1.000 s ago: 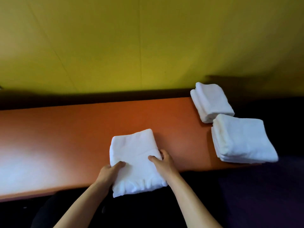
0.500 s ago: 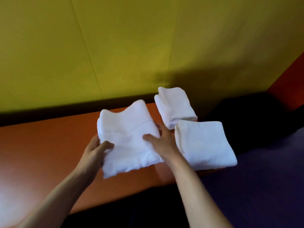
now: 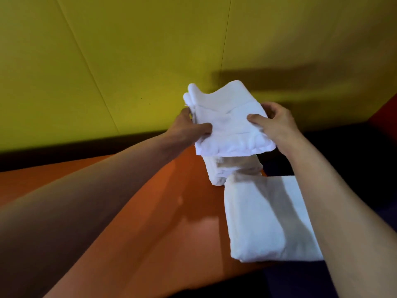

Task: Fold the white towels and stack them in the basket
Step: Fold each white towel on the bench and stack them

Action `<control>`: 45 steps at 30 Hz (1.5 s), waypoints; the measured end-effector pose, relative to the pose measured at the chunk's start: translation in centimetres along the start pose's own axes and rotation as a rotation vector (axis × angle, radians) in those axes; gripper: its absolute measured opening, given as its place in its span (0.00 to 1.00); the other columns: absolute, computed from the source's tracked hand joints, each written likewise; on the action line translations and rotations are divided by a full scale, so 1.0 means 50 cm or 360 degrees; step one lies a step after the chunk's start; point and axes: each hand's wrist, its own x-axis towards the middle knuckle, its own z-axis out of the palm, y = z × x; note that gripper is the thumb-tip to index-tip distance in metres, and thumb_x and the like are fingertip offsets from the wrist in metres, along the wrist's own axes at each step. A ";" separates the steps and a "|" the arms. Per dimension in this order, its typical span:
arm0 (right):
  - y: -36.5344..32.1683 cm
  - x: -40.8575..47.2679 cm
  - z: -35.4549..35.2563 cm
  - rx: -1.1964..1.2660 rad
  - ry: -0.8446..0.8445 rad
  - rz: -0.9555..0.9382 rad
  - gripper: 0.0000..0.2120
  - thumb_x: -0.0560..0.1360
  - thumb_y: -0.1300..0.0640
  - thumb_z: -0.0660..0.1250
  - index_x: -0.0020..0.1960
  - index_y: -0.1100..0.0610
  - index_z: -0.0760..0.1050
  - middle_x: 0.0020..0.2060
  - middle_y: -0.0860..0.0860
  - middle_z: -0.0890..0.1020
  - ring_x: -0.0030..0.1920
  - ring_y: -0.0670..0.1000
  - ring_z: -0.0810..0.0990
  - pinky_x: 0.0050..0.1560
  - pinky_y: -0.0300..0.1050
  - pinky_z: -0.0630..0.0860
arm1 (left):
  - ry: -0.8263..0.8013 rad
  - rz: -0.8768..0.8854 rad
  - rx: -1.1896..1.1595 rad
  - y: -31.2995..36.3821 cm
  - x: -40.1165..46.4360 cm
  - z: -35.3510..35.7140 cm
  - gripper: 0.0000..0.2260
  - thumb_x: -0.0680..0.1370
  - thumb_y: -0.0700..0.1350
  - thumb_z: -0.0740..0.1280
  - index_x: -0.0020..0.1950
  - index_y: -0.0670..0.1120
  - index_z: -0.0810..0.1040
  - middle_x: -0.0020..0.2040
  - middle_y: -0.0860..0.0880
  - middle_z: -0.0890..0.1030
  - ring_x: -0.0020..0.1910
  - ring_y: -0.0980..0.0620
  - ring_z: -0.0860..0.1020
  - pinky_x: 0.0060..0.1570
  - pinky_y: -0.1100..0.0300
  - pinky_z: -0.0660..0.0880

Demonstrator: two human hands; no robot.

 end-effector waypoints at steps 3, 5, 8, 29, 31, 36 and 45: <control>0.057 0.031 -0.005 -0.0320 0.0051 0.0026 0.26 0.74 0.51 0.74 0.70 0.49 0.73 0.61 0.52 0.79 0.56 0.53 0.81 0.51 0.46 0.78 | -0.0047 -0.0008 0.0276 -0.040 0.032 0.036 0.50 0.66 0.50 0.78 0.81 0.49 0.52 0.68 0.42 0.76 0.62 0.41 0.78 0.60 0.44 0.78; 0.103 0.033 0.013 -0.0742 0.0026 -0.0010 0.27 0.76 0.46 0.70 0.74 0.45 0.69 0.68 0.54 0.75 0.64 0.58 0.76 0.63 0.52 0.74 | -0.0152 0.0072 0.0631 -0.091 0.023 0.069 0.45 0.75 0.52 0.73 0.82 0.51 0.46 0.74 0.41 0.68 0.69 0.39 0.72 0.67 0.47 0.72; 0.151 0.005 0.055 -0.1218 -0.0144 -0.0158 0.25 0.79 0.39 0.61 0.75 0.42 0.67 0.74 0.51 0.68 0.72 0.60 0.67 0.70 0.59 0.64 | -0.0259 0.0135 0.0823 -0.157 0.008 0.103 0.31 0.82 0.57 0.62 0.82 0.54 0.54 0.79 0.42 0.58 0.76 0.40 0.63 0.73 0.50 0.63; 0.029 -0.265 0.230 -0.1091 -0.0072 -0.0854 0.19 0.77 0.53 0.65 0.67 0.53 0.76 0.61 0.54 0.81 0.60 0.61 0.77 0.59 0.56 0.71 | 0.0161 0.0514 0.1696 -0.130 -0.282 -0.134 0.24 0.78 0.52 0.64 0.74 0.52 0.70 0.72 0.47 0.71 0.67 0.40 0.72 0.63 0.44 0.70; 0.009 -0.309 0.267 -0.1042 -0.0103 -0.0923 0.19 0.76 0.53 0.65 0.66 0.53 0.77 0.60 0.54 0.81 0.58 0.61 0.78 0.58 0.55 0.72 | 0.0271 0.0527 0.1746 -0.140 -0.332 -0.181 0.23 0.78 0.52 0.65 0.73 0.52 0.72 0.69 0.47 0.73 0.64 0.40 0.73 0.60 0.44 0.70; -0.040 -0.414 0.360 -0.0911 -0.0223 -0.1066 0.19 0.74 0.51 0.64 0.64 0.54 0.78 0.58 0.53 0.81 0.57 0.59 0.79 0.59 0.56 0.75 | 0.0533 0.0482 0.1752 -0.165 -0.452 -0.297 0.20 0.76 0.52 0.65 0.67 0.51 0.75 0.63 0.48 0.76 0.59 0.40 0.75 0.56 0.45 0.71; -0.147 -0.587 0.560 -0.0845 -0.0563 -0.1207 0.22 0.76 0.49 0.60 0.68 0.52 0.76 0.62 0.51 0.79 0.61 0.56 0.76 0.62 0.54 0.72 | 0.0917 0.0257 0.1712 -0.215 -0.648 -0.513 0.16 0.77 0.51 0.66 0.63 0.50 0.77 0.60 0.49 0.77 0.60 0.41 0.74 0.57 0.45 0.69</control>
